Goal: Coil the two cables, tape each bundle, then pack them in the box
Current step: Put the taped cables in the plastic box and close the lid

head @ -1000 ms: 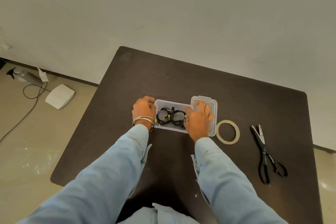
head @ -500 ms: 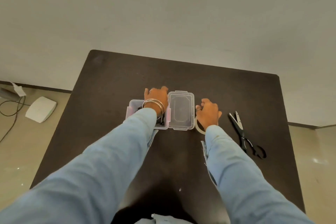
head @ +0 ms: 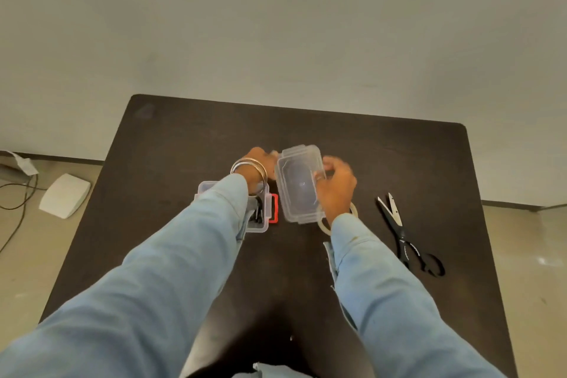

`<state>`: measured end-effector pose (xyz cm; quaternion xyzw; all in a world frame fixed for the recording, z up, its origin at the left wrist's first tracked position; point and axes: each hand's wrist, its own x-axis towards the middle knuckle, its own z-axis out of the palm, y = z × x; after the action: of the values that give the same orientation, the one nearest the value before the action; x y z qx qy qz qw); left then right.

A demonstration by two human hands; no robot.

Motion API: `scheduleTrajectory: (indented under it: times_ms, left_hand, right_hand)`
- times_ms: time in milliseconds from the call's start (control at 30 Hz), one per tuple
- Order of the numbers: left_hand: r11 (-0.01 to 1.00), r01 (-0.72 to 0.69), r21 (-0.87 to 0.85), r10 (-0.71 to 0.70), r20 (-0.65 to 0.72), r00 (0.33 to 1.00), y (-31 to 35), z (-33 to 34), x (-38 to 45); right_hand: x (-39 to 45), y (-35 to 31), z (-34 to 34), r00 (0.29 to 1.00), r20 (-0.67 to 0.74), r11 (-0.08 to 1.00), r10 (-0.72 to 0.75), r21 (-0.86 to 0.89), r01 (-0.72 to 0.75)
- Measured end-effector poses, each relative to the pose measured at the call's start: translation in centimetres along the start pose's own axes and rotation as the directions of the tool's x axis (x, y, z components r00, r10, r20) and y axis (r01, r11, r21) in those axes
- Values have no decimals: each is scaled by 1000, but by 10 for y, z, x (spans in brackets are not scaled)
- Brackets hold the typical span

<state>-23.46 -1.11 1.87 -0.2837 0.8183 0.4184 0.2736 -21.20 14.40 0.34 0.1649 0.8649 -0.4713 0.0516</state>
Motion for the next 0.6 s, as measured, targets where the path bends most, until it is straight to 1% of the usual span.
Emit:
scheduleTrajectory:
  times_ms: [33,67,100,133,200,233,267,300,367,400,467,500,533,567,600]
  left_hand:
    - [986,2,-168,-1,9,1000,4,-4,-5]
    - [947,-13,-322,15,4,1000,9,-9,-14]
    - [902,-26,-431,29,0,1000,12,-15,-19]
    - [877,-42,-478,47,0,999,14,-23,-24]
    - [847,-41,-530,68,31,997,12,-41,-38]
    - [836,-19,-549,62,60,996,7,-49,-42]
    - [828,5,-560,52,87,995,3,-59,-48]
    - [820,23,-571,46,106,993,-4,-67,-53]
    - [793,49,-607,36,127,991,-20,-79,-59]
    - [774,62,-630,26,130,991,-29,-82,-60]
    - [748,86,-658,-24,104,994,-46,-85,-64]
    - [749,90,-657,-64,64,996,-55,-86,-65]
    - [758,90,-646,-100,21,995,-65,-88,-65]
    - [768,86,-634,-123,-14,992,-76,-90,-66]
    - [773,79,-630,-126,-31,992,-85,-91,-67]
  right_hand:
    - [3,-8,-4,1000,-18,998,-15,64,16]
    - [5,-16,-8,998,-28,993,-50,106,53]
    - [5,-24,-12,994,-32,985,-106,131,109]
    - [5,-32,-14,985,-28,973,-171,150,173]
    - [-3,-45,-18,949,-11,931,-316,190,313]
    - [-9,-52,-18,914,-6,894,-405,206,397]
    - [-17,-56,-16,865,-7,847,-502,198,493]
    - [-24,-59,-13,799,-4,788,-602,160,594]
    - [-41,-61,1,637,7,637,-771,29,771]
    - [-49,-59,10,562,18,561,-827,-21,827]
    - [-66,-54,25,456,91,452,-885,-60,890]
    - [-75,-50,31,423,153,417,-893,-68,906]
    - [-83,-46,36,409,220,404,-886,-67,912]
    - [-92,-41,40,419,279,421,-864,-57,905]
    - [-100,-37,41,460,319,470,-829,-49,881]
